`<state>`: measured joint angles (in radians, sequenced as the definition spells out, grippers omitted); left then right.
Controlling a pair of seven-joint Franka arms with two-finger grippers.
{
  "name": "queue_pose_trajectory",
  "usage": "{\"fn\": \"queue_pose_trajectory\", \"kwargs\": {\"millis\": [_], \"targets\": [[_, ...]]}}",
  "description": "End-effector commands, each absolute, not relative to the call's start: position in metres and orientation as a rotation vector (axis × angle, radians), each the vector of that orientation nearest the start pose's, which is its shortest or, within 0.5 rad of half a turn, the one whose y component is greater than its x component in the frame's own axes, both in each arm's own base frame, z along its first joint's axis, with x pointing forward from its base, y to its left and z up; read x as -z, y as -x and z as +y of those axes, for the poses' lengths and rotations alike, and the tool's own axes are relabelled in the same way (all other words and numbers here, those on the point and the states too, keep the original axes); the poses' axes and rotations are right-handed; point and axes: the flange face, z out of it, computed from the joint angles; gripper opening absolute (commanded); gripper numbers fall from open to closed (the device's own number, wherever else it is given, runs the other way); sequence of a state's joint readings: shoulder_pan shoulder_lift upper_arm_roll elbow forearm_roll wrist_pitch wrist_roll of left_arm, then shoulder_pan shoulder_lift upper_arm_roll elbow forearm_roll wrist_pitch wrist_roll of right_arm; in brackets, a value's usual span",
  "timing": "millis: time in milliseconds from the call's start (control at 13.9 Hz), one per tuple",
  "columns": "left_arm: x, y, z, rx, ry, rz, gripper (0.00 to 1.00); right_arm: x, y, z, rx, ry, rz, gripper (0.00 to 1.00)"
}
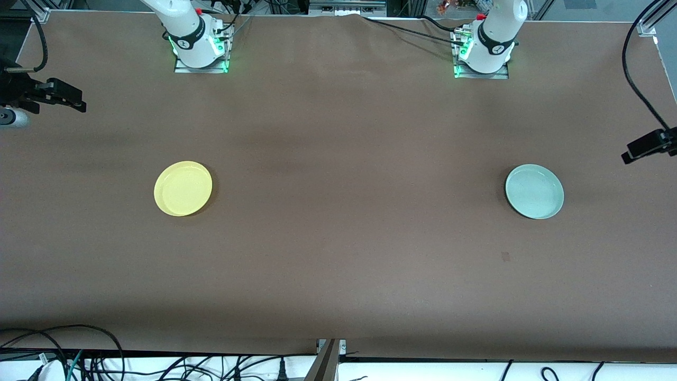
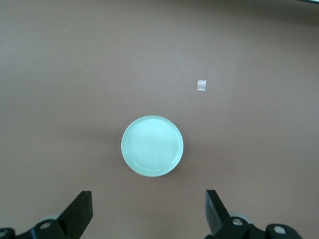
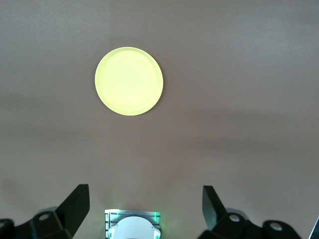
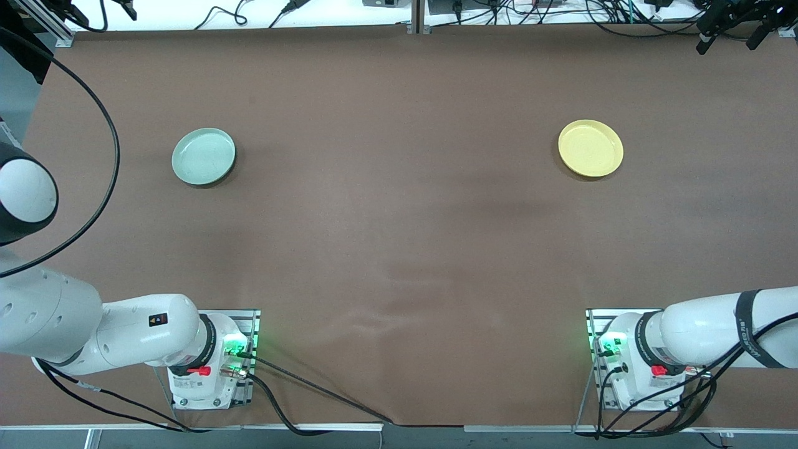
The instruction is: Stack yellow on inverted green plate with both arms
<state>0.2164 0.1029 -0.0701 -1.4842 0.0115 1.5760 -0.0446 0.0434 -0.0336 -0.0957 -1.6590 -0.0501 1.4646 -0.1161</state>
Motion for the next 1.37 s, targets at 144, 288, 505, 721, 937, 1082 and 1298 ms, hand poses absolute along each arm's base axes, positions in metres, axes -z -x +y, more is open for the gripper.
{"fn": "queue_pose_trajectory", "kwargs": {"millis": [144, 288, 505, 721, 937, 1082, 1298], "targets": [[-0.597, -0.574, 0.088, -0.081, 3.134, -0.251, 1.0, -0.597, -0.528, -0.033, -0.261, 3.149, -0.114, 1.0], [-0.579, -0.578, 0.092, -0.122, 3.132, -0.252, 1.0, -0.595, -0.528, -0.032, -0.267, 3.142, -0.114, 1.0], [-0.555, -0.585, 0.099, -0.191, 3.111, -0.258, 1.0, -0.596, -0.528, -0.032, -0.261, 3.139, -0.112, 1.0], [-0.559, -0.59, 0.099, -0.12, 3.11, -0.106, 1.0, -0.597, -0.527, -0.031, -0.263, 3.136, -0.11, 1.0], [-0.544, -0.6, 0.106, -0.109, 3.116, 0.012, 1.0, -0.596, -0.528, -0.031, -0.265, 3.137, -0.11, 1.0], [-0.54, -0.596, 0.111, -0.134, 3.116, 0.01, 1.0, -0.597, -0.527, -0.033, -0.268, 3.136, -0.11, 1.0], [-0.542, -0.586, 0.097, -0.174, 3.072, 0.055, 1.0, -0.597, -0.528, -0.032, -0.265, 3.137, -0.11, 1.0]]}}
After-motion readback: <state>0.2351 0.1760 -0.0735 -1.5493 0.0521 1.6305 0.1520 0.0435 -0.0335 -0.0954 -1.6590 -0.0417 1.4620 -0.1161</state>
